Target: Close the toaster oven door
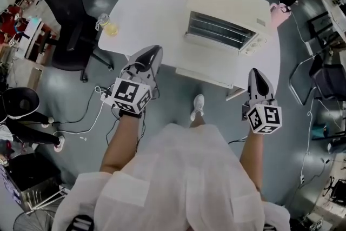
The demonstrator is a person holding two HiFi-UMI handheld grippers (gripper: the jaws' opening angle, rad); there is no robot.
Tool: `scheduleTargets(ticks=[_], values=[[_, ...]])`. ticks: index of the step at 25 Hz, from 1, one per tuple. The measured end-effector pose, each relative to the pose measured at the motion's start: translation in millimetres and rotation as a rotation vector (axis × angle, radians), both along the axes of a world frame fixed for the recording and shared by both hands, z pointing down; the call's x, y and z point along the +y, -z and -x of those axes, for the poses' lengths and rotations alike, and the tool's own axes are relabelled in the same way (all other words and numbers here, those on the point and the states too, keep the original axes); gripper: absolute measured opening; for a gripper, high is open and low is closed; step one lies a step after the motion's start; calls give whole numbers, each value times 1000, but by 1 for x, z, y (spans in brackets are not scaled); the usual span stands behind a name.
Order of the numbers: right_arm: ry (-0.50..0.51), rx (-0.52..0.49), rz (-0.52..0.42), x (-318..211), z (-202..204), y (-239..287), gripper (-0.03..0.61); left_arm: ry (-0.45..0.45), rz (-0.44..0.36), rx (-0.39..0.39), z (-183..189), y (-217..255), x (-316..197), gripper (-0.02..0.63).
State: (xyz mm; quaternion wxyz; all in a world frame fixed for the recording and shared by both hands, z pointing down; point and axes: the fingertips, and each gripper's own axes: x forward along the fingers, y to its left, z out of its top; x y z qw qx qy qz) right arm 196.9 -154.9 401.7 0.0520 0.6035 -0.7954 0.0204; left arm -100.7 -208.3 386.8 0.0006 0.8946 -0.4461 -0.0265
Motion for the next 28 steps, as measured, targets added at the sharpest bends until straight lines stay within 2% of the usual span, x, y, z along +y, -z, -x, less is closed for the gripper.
scheduleTargets(ticks=[8,15,22,28], values=[[78,133,52,-40,26,-32,15,22,7,9,1,-17,-26,20],[184,341,125,-65,56,-75,49,10,15,38,-6,-28,-41,20],[277,450,185,-78,81,-110,59,-2,24,37,-16,-42,-48,20],[369,571,253,-79,96,-150,100,11,22,19,-21,-53,-51,20]])
